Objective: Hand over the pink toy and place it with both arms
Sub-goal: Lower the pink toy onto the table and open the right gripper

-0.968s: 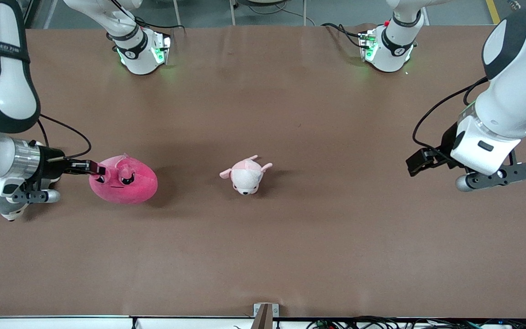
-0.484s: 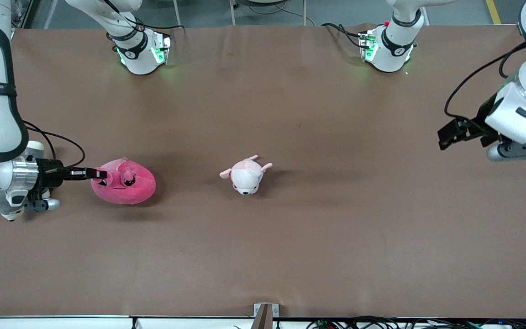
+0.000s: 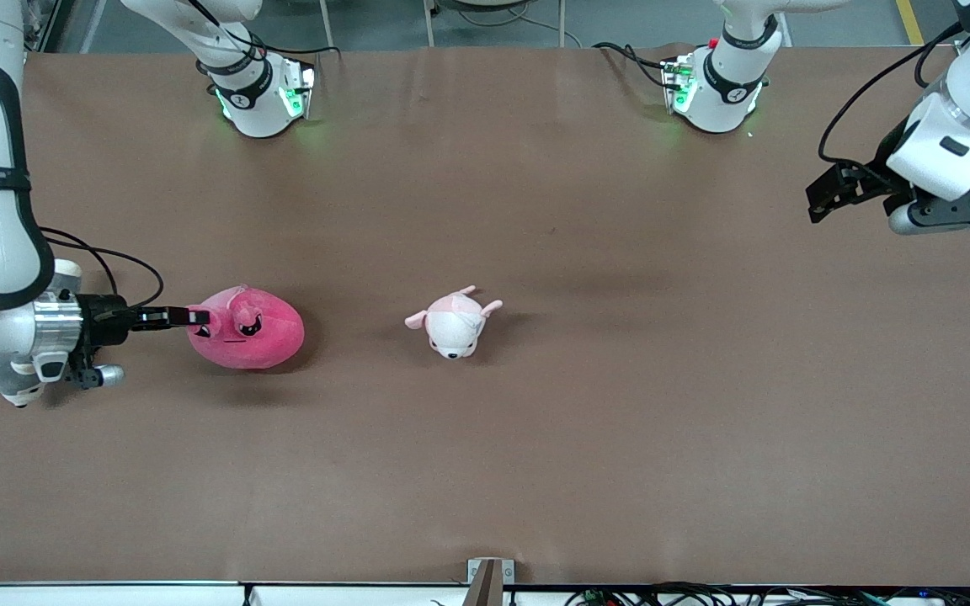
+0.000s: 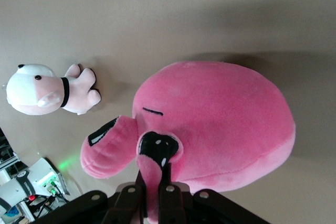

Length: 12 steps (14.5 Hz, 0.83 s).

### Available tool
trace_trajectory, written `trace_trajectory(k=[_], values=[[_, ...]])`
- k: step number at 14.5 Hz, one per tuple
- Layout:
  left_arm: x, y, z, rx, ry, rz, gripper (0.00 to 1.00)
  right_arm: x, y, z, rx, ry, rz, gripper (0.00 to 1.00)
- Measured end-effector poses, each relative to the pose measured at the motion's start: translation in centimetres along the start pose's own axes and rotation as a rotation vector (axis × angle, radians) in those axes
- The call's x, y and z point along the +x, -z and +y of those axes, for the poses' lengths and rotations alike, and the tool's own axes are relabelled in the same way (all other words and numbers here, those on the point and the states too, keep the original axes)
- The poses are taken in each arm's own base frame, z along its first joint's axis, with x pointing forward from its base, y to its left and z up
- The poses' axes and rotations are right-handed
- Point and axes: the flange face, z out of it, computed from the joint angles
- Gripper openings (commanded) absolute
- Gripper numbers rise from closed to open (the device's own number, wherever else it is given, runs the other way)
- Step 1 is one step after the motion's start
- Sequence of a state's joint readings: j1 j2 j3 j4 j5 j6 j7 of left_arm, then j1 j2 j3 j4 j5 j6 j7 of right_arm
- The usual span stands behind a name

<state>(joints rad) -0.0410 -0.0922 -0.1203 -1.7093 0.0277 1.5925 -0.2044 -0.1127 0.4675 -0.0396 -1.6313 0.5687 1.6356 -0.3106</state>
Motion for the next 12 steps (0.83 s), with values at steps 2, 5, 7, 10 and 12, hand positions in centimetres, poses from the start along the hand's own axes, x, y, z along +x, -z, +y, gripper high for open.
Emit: trace_trajectory(k=[2, 5, 7, 10, 12], values=[[-0.6, 0.0, -1.0, 0.001, -0.031, -0.002, 1.00, 0.4, -0.9, 1.1, 0.017, -0.004, -0.012, 0.01], [-0.9, 0.3, -1.3, -0.001, -0.052, 0.003, 1.00, 0.6, -1.5, 1.6, 0.048, 0.001, -0.020, 0.01], [-1.1, 0.4, -0.8, -0.001, -0.062, 0.007, 1.00, 0.6, -1.6, 1.7, 0.052, 0.004, -0.023, 0.26], [-1.1, 0.5, -0.8, -0.001, -0.060, 0.007, 1.00, 0.7, -1.5, 1.7, 0.052, 0.010, -0.020, 1.00], [-1.1, 0.4, -0.9, -0.001, -0.056, 0.005, 1.00, 0.9, -0.2, 1.6, 0.047, 0.018, 0.007, 1.00]])
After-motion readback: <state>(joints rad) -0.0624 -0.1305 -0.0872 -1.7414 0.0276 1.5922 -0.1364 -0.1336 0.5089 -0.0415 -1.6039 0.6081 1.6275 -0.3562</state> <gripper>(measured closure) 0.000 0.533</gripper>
